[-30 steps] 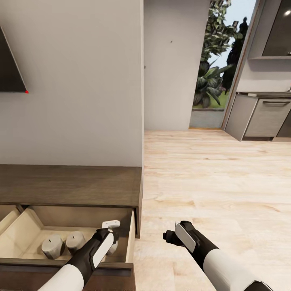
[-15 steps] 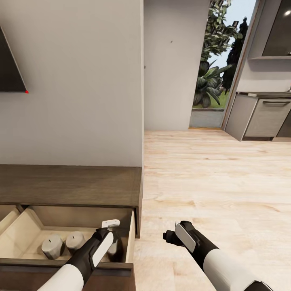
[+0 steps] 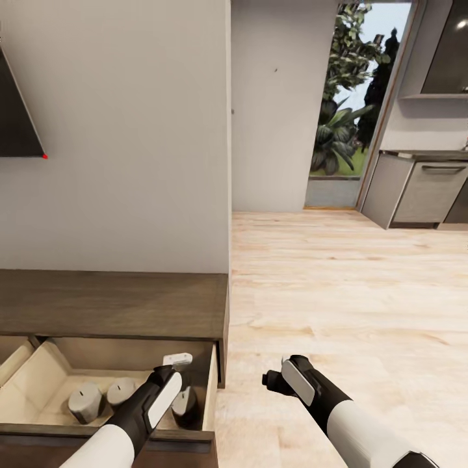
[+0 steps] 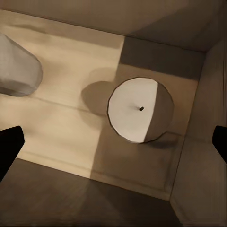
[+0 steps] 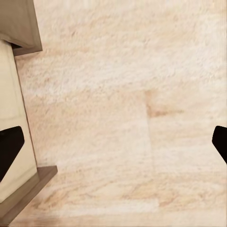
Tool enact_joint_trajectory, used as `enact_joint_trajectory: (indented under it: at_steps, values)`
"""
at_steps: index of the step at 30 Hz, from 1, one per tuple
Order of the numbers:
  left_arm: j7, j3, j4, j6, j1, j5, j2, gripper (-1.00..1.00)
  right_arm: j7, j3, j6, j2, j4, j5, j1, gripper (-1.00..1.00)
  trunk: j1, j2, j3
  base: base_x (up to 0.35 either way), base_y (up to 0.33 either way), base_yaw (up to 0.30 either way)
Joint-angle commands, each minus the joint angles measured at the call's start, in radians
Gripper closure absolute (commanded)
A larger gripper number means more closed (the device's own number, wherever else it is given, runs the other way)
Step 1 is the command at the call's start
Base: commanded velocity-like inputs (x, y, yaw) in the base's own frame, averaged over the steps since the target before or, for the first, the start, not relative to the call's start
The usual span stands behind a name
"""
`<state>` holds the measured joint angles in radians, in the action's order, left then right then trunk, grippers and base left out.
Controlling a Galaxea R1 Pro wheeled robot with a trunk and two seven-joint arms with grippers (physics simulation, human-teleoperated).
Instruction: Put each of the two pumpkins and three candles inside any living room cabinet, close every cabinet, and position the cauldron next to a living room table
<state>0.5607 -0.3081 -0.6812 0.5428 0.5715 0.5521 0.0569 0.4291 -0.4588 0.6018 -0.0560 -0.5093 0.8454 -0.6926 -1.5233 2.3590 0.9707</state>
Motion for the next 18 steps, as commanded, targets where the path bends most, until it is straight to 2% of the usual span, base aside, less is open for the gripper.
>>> enact_joint_trajectory:
  at_steps: [1, 3, 5, 12, 18]
  values:
    - [0.01, -0.005, -0.001, 0.002, 0.001, 0.021, -0.001, -1.0, 0.01, -0.006, 0.001, 0.001, -0.002, 0.011, -0.001, -1.0, 0.004, -0.007, -0.002, -0.155, 0.0, 0.0]
    - [0.01, -0.005, -0.001, 0.002, 0.001, 0.044, -0.002, -1.0, 0.01, -0.006, 0.001, 0.001, -0.002, 0.011, -0.001, -1.0, 0.012, -0.021, -0.008, -0.188, 0.0, 0.0]
    - [0.01, -0.005, -0.001, 0.003, 0.001, 0.051, -0.002, -1.0, 0.01, -0.006, 0.001, 0.001, -0.002, 0.011, -0.001, -1.0, 0.02, -0.035, -0.015, -0.083, 0.0, 0.0]
    - [0.01, -0.005, -0.002, 0.022, 0.001, 0.058, -0.002, -1.0, 0.01, -0.006, 0.001, 0.001, -0.002, 0.011, -0.001, -1.0, 0.046, -0.084, -0.037, -0.158, 0.038, 0.0]
    - [0.01, -0.005, -0.002, 0.026, 0.001, 0.058, -0.002, -1.0, 0.01, -0.006, 0.001, 0.001, -0.002, 0.011, -0.001, -1.0, 0.069, -0.126, -0.055, -0.06, 0.007, 0.0]
